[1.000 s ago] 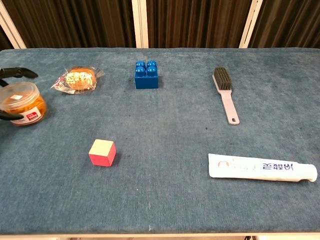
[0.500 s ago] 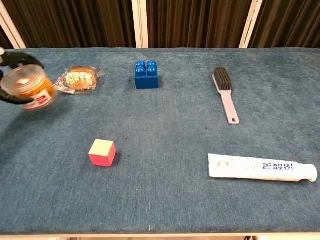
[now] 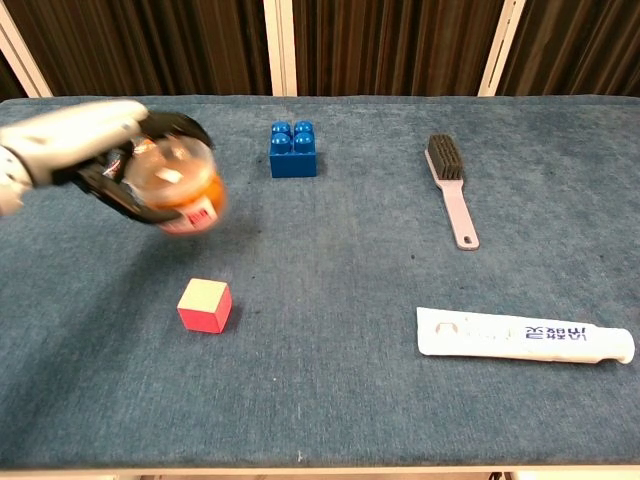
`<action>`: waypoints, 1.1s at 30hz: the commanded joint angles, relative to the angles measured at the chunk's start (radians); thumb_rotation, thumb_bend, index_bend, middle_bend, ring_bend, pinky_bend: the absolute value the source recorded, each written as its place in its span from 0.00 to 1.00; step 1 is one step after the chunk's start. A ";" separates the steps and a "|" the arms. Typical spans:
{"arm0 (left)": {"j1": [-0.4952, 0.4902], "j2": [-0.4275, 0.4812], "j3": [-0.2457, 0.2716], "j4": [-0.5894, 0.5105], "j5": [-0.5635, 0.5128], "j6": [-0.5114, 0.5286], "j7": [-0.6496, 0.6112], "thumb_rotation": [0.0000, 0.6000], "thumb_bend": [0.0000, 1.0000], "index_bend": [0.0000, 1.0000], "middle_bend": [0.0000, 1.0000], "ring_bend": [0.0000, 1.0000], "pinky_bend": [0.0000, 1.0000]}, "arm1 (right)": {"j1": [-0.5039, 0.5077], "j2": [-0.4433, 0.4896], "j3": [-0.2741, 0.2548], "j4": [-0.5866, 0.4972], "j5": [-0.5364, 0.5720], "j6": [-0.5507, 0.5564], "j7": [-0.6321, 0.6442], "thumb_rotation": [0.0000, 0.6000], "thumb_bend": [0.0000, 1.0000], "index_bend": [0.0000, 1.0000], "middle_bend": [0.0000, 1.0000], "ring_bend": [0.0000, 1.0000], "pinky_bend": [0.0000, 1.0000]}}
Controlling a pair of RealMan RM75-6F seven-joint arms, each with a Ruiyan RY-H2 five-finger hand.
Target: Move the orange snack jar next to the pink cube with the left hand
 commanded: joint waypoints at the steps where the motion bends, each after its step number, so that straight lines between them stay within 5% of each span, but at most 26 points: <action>1: -0.019 -0.039 0.025 -0.027 -0.002 -0.013 0.101 1.00 0.60 0.49 0.48 0.46 0.69 | -0.005 0.010 -0.006 0.000 -0.015 0.007 0.020 1.00 0.30 0.00 0.00 0.00 0.00; 9: 0.001 -0.076 0.047 -0.023 0.012 0.044 0.142 1.00 0.55 0.49 0.48 0.42 0.69 | -0.019 0.019 -0.007 0.004 -0.032 0.037 0.049 1.00 0.30 0.00 0.00 0.00 0.00; 15: 0.000 -0.078 0.058 -0.018 0.026 0.042 0.099 1.00 0.27 0.43 0.46 0.37 0.65 | -0.024 0.021 -0.004 0.003 -0.032 0.044 0.058 1.00 0.30 0.00 0.00 0.00 0.00; 23: -0.022 -0.066 0.064 -0.017 0.006 -0.021 0.060 1.00 0.05 0.29 0.34 0.27 0.58 | -0.023 0.020 -0.003 0.002 -0.030 0.039 0.055 1.00 0.30 0.00 0.00 0.00 0.00; 33: -0.041 -0.033 0.072 -0.047 0.033 -0.029 0.057 1.00 0.00 0.19 0.24 0.17 0.46 | -0.028 0.024 0.000 0.003 -0.032 0.047 0.066 1.00 0.30 0.00 0.00 0.00 0.00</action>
